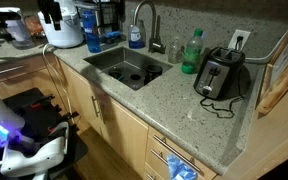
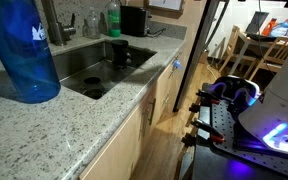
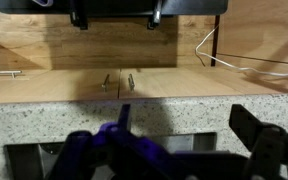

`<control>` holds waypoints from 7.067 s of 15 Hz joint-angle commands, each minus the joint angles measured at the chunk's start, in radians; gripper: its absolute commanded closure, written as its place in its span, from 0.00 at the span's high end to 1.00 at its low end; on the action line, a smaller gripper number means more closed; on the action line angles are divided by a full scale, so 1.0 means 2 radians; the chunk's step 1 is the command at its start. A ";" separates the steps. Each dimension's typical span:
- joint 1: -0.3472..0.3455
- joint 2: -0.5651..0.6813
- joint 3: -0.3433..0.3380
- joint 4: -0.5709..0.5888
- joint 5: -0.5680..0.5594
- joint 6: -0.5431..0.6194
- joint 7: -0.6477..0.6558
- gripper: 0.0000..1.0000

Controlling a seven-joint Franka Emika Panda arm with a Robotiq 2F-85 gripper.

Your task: Pick the blue bottle on the counter and put it in the sink

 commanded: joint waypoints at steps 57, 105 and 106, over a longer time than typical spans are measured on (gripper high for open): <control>0.076 0.364 0.097 0.420 -0.080 0.034 0.120 1.00; 0.125 0.506 0.090 0.557 -0.129 0.056 0.080 1.00; 0.125 0.506 0.090 0.557 -0.128 0.055 0.079 1.00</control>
